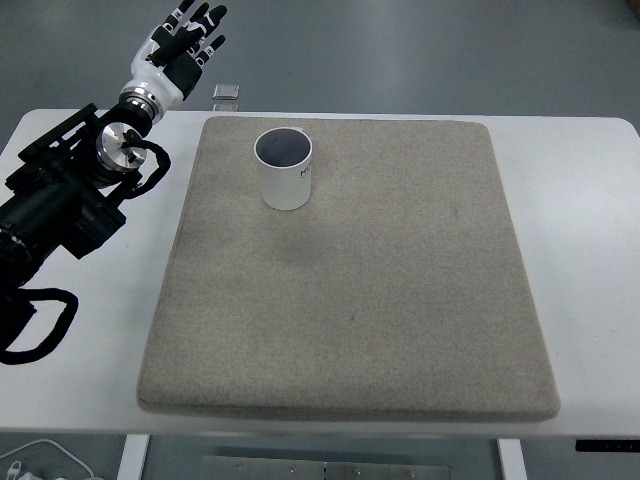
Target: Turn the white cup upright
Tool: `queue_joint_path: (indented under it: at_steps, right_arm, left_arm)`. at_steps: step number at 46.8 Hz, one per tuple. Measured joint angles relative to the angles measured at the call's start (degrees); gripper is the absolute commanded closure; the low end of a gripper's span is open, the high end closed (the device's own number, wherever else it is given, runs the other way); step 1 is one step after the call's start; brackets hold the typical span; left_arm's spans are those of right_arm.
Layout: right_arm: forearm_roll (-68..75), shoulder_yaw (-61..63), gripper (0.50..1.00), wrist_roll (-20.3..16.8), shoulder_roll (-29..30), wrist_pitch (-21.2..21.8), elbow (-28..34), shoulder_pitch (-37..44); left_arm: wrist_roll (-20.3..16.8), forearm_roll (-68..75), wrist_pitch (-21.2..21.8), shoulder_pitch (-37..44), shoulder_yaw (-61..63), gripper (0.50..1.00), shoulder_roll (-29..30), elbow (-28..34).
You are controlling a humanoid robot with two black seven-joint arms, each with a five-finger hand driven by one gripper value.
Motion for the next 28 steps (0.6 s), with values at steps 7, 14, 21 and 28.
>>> queue_joint_path:
  at_steps: [7,14,21,28]
  right_arm:
    - [0.1,0.0,0.57,0.0,0.0,0.1,0.0,0.0]
    - [0.1,0.1,0.57,0.0,0.0,0.1,0.0,0.0]
    - [0.1,0.1,0.57,0.0,0.0,0.1,0.0,0.0]
    - [0.1,0.1,0.57,0.0,0.0,0.1,0.0,-0.1]
  left_arm:
    - [2.9,-4.9,0.0,0.2,0.0,0.506,-0.1,1.1]
    - [4.4,-6.4,-0.2,1.2,0.0,0.506,-0.2,1.2]
    - [4.8,-6.5,-0.8,2.0,-0.1,0.506,-0.2,1.1]
    - [5.0,-7.2,-1.1,2.5,-0.8,0.506,-0.2,1.1]
